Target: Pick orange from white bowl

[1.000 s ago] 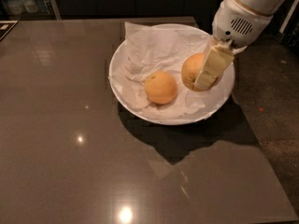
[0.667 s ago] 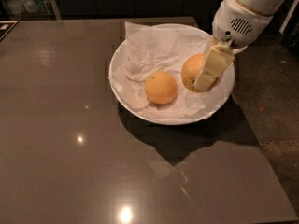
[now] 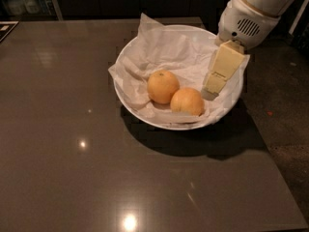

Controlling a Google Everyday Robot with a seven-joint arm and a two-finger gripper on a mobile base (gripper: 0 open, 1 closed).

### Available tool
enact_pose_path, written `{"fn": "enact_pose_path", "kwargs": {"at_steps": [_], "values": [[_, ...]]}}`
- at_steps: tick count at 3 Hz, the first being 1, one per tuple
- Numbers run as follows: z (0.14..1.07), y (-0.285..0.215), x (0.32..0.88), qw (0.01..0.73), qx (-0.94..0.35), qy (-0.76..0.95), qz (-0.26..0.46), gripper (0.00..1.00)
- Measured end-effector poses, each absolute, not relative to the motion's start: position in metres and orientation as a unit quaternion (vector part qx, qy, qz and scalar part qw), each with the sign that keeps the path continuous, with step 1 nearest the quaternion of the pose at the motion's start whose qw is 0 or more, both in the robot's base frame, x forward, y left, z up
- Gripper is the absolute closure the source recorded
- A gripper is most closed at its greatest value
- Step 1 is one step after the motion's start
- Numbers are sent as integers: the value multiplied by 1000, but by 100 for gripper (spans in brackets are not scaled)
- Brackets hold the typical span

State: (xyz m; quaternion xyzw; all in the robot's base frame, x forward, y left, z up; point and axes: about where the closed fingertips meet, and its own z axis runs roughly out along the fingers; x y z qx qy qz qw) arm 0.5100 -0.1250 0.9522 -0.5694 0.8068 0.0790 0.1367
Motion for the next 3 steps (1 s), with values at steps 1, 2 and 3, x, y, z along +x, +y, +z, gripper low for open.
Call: {"fn": "enact_pose_path", "kwargs": {"at_steps": [1, 2, 3], "values": [[952, -125, 510, 137, -569, 807, 79, 0], [946, -116, 512, 117, -560, 817, 75, 3], [932, -105, 515, 90, -545, 830, 79, 14]]}}
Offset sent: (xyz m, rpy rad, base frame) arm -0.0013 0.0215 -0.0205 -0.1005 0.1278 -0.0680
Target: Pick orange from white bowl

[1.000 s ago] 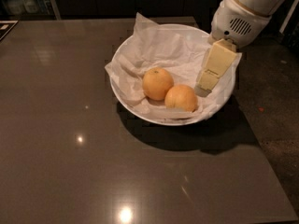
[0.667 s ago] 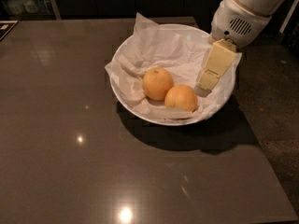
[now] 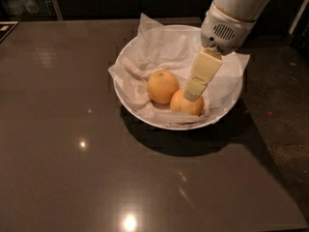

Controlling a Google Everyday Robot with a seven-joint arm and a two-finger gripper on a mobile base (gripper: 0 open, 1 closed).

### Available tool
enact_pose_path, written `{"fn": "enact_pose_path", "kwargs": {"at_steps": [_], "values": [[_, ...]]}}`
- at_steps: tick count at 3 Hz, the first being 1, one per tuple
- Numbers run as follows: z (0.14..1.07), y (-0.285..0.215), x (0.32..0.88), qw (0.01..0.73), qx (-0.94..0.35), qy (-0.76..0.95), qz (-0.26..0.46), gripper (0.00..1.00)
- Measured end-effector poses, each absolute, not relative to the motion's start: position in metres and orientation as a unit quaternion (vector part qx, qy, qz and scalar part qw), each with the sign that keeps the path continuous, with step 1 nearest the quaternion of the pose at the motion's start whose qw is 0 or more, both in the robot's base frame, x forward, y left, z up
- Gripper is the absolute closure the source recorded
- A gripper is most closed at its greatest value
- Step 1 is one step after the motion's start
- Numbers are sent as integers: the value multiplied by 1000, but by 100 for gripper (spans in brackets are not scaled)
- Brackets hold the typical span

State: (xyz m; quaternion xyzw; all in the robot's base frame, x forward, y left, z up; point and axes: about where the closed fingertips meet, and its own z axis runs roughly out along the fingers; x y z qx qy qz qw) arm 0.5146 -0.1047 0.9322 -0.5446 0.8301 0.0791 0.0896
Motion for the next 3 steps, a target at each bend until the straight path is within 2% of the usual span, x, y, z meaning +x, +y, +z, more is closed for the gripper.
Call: {"fn": "enact_pose_path", "kwargs": {"at_steps": [3], "values": [[905, -85, 507, 55, -511, 851, 113, 21]]}}
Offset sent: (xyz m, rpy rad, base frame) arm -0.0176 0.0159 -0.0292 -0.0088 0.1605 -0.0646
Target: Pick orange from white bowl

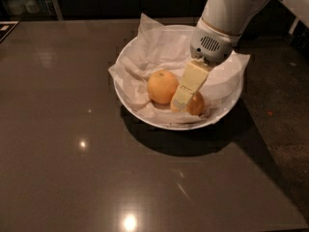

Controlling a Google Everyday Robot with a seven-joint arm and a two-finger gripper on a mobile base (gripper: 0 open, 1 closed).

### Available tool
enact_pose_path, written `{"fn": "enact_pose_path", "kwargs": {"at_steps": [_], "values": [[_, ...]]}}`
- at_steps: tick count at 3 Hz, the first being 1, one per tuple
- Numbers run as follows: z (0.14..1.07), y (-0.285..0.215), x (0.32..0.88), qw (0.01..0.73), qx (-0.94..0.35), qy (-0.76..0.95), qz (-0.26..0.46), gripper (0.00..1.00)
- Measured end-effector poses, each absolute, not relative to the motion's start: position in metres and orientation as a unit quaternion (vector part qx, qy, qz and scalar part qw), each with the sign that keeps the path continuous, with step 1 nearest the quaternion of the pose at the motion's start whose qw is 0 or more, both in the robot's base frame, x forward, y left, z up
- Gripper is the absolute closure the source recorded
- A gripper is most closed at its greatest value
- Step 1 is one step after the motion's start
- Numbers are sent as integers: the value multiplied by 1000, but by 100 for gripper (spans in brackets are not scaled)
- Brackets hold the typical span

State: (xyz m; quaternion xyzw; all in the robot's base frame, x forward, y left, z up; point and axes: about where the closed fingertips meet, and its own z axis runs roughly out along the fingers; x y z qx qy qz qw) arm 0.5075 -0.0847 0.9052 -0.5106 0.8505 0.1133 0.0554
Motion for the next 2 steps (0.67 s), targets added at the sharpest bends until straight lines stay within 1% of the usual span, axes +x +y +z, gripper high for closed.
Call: {"fn": "enact_pose_path", "kwargs": {"at_steps": [1, 2], "values": [[897, -83, 504, 50, -498, 857, 125, 27], [892, -82, 502, 48, -489, 861, 133, 30]]}}
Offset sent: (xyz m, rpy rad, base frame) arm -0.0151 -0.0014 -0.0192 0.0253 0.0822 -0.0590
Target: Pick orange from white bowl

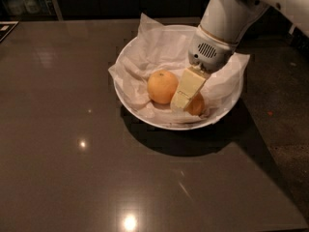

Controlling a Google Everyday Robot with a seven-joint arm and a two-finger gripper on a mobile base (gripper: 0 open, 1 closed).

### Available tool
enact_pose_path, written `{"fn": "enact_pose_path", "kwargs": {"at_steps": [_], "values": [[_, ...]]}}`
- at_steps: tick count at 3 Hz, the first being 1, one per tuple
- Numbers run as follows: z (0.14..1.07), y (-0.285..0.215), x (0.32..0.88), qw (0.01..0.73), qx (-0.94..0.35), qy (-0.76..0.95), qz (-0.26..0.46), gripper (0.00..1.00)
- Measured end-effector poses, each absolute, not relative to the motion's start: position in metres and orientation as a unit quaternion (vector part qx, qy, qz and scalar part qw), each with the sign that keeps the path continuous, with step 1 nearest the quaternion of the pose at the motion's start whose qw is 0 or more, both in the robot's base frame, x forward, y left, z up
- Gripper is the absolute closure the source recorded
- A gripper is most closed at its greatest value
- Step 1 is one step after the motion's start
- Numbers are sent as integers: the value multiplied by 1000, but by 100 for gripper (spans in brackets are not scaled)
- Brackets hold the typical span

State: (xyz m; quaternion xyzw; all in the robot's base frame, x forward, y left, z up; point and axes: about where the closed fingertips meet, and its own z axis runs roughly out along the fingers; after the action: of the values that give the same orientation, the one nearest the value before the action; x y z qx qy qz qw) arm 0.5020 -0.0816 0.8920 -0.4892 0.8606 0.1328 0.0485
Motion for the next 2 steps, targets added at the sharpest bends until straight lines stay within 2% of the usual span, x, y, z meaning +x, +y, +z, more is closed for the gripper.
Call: {"fn": "enact_pose_path", "kwargs": {"at_steps": [2], "values": [[881, -81, 499, 43, -483, 864, 135, 37]]}}
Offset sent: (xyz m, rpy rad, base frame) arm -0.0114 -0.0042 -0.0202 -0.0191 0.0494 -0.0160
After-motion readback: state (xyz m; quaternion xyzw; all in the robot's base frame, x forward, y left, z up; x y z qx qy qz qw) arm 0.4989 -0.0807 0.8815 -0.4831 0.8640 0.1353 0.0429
